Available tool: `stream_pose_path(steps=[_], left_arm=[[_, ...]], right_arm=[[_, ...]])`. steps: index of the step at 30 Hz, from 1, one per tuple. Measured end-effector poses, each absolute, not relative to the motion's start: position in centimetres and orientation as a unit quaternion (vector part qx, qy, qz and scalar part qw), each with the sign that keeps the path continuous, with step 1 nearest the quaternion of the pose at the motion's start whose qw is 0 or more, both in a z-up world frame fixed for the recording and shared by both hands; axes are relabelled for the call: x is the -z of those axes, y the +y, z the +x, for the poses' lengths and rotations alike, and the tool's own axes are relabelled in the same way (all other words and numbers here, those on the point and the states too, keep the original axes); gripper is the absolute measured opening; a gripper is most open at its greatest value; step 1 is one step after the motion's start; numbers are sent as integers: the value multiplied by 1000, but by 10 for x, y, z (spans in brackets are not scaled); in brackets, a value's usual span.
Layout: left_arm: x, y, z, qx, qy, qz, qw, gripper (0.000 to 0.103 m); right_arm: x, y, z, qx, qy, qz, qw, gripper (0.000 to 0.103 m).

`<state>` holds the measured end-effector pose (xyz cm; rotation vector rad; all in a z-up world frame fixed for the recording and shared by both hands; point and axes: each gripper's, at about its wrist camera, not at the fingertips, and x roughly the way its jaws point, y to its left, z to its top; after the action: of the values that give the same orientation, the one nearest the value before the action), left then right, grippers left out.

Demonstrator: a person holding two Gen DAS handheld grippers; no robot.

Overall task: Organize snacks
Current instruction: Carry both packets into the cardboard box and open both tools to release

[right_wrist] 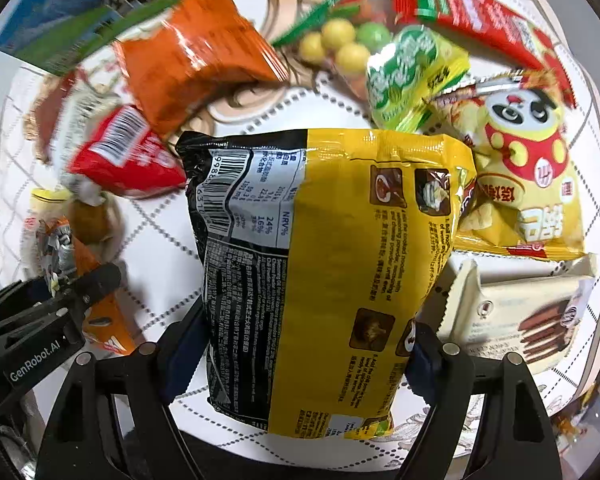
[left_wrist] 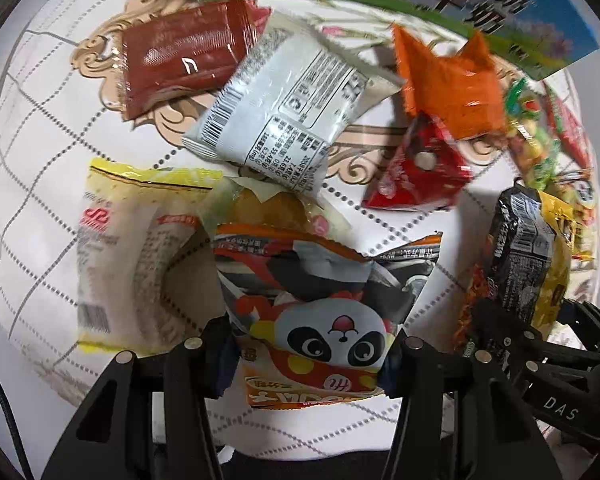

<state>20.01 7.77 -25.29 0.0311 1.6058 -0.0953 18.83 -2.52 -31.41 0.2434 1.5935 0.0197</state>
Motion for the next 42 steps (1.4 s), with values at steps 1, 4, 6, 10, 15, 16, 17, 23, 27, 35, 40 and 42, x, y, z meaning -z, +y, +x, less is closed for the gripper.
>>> stream_pose_path(steps=[1,4,6,10,15,16,17,23,27,35,40,42], left_arm=[[248,78,198,45,718,11,695,51],[218,79,196,56,709,-3,703,51],[192,81,195,66,700,-18,711,51],[135,80,206,86,672,-46,734,51],[69,72,250,112,633,-61,763,51],[60,68,263,116,626,-64,769,51],[42,67,277,117,614,-70,778,51],[7,52,354,108,586,-54,801,51],[17,45,413,83,598,-30,797,51],[116,38,528,57,668,-17,742,51],[162,33,558,54,702,-5,710,51],[180,31,567,56,716,-1,696,51]], right_arm=[[309,-28,187,-15,710,113,695,86],[279,-35,189,-41,697,126,705,86],[258,-39,192,-55,686,131,713,86],[200,-71,187,-77,663,146,731,86],[129,-104,211,-96,619,153,764,86],[115,-107,217,-97,611,149,771,86],[98,-111,225,-99,599,145,781,86],[67,-90,303,-110,564,143,806,86],[61,-96,367,-111,566,131,806,86],[128,-94,474,-104,611,110,777,86],[172,-90,504,-102,648,90,750,86],[193,-86,503,-101,659,82,741,86]])
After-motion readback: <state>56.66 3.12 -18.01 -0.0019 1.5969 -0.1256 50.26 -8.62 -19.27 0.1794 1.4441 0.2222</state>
